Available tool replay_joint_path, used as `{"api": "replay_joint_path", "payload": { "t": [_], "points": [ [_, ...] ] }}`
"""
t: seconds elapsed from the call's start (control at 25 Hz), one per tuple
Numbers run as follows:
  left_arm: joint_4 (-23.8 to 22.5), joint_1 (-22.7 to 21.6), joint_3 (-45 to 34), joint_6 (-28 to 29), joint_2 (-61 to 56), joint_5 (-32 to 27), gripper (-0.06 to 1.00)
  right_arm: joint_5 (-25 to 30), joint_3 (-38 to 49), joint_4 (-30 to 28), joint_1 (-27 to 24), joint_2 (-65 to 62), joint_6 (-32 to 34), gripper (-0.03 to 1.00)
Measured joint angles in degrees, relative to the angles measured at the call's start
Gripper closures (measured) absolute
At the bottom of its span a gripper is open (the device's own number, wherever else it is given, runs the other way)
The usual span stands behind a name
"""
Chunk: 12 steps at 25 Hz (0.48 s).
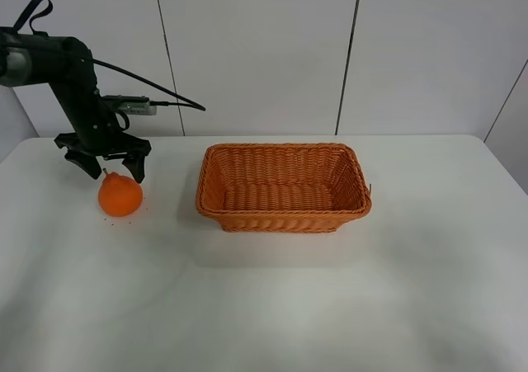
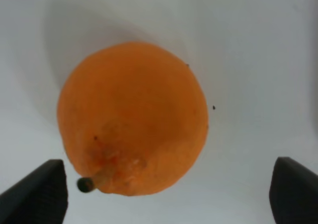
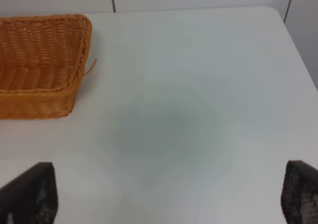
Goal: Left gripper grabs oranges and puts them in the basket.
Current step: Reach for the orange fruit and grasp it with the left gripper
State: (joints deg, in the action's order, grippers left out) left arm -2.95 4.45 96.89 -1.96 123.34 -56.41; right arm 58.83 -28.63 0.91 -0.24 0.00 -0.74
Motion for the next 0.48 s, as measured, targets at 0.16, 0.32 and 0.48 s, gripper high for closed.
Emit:
{"api": "replay_joint_path", "payload": {
  "t": [0.16,0.32,0.48],
  "points": [
    [-0.30,-0.35,0.00,0.61,0.00,-0.07,0.03,0.00,0.00,0.00,0.00,0.00,0.00,0.27],
    [-0.55,-0.45,0.00,1.05,0.00,-0.17,0.03,0.00,0.00,0.04,0.00,0.00,0.00,0.27],
    [-0.44,-0.58,0.00,1.26,0.00,-0.35,0.03,0.00,0.00,0.04,0.00,0.00,0.00,0.27]
  ]
}}
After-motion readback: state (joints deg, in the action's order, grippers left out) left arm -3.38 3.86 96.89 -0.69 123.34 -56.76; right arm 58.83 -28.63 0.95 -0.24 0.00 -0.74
